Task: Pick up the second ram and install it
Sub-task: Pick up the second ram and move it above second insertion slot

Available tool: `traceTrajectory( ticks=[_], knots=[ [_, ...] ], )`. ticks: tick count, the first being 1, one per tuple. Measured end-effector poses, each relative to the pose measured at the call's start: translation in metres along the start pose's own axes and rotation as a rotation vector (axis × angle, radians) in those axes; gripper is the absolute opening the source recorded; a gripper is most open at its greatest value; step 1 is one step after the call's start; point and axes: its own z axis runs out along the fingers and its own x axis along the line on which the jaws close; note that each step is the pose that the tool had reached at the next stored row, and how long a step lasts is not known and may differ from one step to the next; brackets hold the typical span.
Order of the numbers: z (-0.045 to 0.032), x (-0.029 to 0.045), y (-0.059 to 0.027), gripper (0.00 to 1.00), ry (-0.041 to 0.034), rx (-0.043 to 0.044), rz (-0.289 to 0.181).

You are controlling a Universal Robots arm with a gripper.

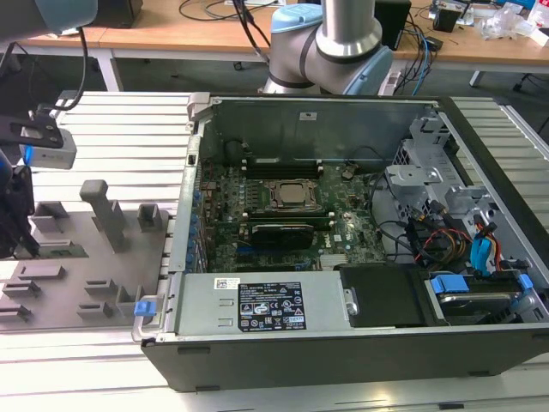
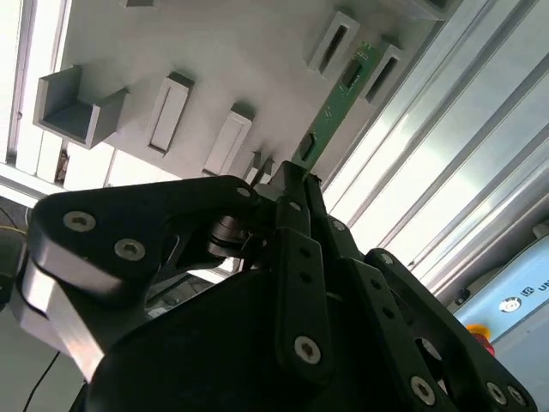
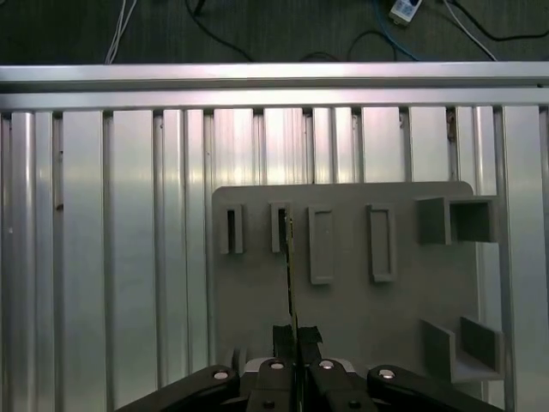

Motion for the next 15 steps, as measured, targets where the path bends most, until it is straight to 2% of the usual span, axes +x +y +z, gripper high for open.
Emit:
traceTrajectory(
  ticks=[15],
  knots=[
    [-0.0301, -0.0007, 0.0014, 0.13, -0.0001, 0.0001, 0.0]
  ],
)
